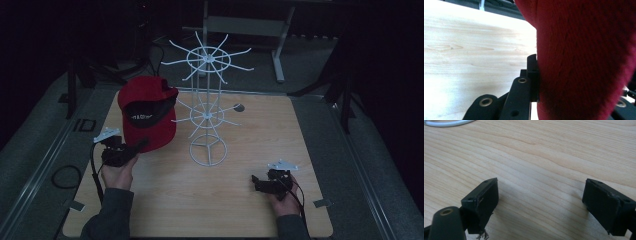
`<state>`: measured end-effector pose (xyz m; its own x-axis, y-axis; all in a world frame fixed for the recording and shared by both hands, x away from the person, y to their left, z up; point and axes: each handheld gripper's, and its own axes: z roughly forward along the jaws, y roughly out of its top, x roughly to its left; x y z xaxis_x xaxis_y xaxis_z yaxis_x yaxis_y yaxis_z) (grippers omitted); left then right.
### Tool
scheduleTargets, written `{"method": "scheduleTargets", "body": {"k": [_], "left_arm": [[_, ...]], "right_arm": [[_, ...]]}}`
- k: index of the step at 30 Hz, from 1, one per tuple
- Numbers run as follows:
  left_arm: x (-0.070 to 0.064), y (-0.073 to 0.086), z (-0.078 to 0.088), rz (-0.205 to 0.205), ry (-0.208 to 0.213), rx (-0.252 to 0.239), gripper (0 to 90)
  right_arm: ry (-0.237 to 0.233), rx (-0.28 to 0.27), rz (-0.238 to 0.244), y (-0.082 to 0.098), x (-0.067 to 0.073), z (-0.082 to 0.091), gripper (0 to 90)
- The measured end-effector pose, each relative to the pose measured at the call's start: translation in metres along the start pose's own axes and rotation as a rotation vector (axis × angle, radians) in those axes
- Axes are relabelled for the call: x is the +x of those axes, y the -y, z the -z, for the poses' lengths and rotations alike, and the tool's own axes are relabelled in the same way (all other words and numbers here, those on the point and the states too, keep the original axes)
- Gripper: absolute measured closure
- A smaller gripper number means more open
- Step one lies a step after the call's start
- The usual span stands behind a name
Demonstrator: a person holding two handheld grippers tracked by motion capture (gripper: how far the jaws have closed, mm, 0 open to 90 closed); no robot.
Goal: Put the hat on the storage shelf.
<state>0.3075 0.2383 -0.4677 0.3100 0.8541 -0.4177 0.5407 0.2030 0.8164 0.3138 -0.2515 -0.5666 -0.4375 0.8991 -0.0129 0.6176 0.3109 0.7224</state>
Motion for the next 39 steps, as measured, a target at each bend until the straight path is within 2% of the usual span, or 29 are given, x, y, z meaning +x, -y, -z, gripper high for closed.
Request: {"method": "scheduleTargets", "body": {"k": [29, 39], "left_arm": [[-0.012, -0.038, 0.017, -0.05, 0.004, -0.088, 84.7], [-0.013, -0.046, 0.018, -0.052, 0.012, -0.114, 84.7]], "right_arm": [[0.0, -0.003, -0.003, 0.0, 0.001, 0.0, 13.4], [0.0, -0.002, -0.003, 0.0, 0.001, 0.0, 13.4]]}}
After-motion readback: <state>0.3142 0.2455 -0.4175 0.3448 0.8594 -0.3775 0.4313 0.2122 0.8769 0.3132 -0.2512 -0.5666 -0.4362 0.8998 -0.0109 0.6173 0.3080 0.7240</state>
